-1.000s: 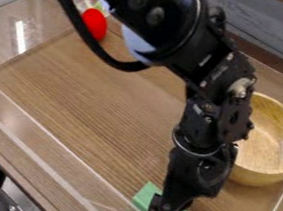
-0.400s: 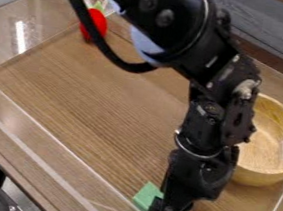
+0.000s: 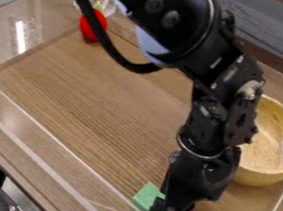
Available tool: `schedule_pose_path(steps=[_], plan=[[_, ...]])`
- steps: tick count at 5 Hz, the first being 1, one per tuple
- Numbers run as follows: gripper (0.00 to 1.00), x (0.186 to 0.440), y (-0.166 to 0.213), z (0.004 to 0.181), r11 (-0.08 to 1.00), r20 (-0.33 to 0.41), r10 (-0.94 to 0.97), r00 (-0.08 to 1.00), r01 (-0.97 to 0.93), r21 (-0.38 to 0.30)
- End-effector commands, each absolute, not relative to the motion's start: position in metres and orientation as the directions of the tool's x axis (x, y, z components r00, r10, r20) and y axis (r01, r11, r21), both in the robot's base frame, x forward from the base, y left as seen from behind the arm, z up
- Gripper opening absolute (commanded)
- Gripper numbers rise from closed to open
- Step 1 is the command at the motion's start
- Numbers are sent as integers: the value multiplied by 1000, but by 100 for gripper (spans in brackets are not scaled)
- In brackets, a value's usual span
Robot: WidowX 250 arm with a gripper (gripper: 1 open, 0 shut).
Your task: Put the green block in the brown bowl
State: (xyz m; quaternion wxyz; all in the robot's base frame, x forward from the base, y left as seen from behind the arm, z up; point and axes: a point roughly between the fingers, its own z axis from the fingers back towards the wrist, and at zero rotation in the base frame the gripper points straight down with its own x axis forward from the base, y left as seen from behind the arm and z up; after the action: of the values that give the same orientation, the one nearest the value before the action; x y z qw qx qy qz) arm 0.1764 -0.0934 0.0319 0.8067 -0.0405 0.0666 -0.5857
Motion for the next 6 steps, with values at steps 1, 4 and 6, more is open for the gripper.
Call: schedule_pose_path(steps=[1,4,6], plan=[[100,183,-96,35,309,-37,-951,307,942,-128],[100,181,-93,32,332,-46,-943,329,932,-145],[0,184,-91,21,351,-53,-936,348,921,-170]])
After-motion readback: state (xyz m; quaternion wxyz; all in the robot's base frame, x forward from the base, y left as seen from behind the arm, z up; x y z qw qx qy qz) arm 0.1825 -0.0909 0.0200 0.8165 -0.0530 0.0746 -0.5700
